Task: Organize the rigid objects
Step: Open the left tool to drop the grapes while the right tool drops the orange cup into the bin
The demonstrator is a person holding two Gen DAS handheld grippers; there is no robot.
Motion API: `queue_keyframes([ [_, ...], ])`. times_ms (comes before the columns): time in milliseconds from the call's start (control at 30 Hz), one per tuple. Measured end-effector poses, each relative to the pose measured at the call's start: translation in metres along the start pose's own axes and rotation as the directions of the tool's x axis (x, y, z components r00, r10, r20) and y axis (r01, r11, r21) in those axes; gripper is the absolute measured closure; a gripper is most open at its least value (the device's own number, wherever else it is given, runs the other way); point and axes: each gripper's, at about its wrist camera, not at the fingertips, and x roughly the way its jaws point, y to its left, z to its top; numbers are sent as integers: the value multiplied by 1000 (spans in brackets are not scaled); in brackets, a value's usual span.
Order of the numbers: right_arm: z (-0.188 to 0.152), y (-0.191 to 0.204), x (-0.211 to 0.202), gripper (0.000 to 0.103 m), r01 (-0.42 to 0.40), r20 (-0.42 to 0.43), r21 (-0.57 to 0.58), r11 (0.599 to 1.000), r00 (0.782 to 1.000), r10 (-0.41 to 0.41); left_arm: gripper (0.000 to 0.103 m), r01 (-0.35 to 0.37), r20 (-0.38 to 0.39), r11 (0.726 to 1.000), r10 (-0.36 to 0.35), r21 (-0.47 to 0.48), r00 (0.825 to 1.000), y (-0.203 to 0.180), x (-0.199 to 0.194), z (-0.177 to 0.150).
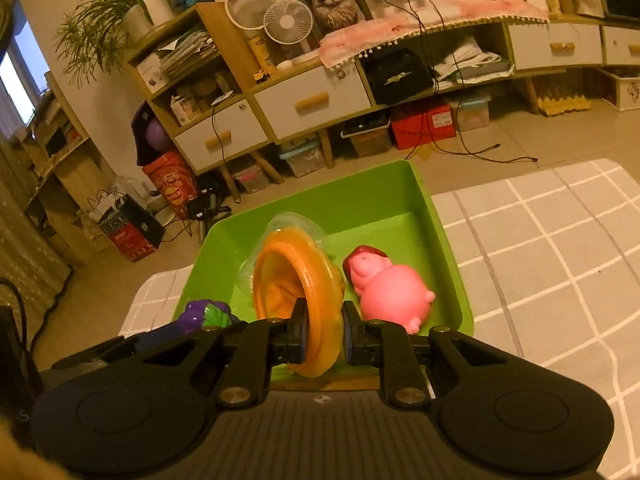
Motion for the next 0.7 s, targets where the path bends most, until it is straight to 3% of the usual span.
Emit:
queue_keyframes([
  [300, 1, 7, 3, 103, 2, 8, -21, 1000, 1000, -2, 23, -15, -1, 1000, 15, 18, 1000, 0, 0, -3],
  [367, 1, 5, 2, 94, -3, 4, -1, 1000, 1000, 3, 12, -18, 20, 1000, 18, 10, 1000, 1, -4, -4],
  [433, 2, 3, 0, 75, -1, 9, 15, 1000, 1000, 1, 10, -8, 24, 1000, 8, 5, 1000, 1, -5, -4],
  [500, 2, 2, -5, 64, 0, 26, 23, 1000, 1000, -1, 9, -3, 23, 1000, 3, 1, 1000, 1, -7, -4],
  [700, 4, 2, -14, 62, 6, 37, 36, 999, 999, -7, 6, -5, 34, 1000, 5, 2, 999, -3, -12, -4],
])
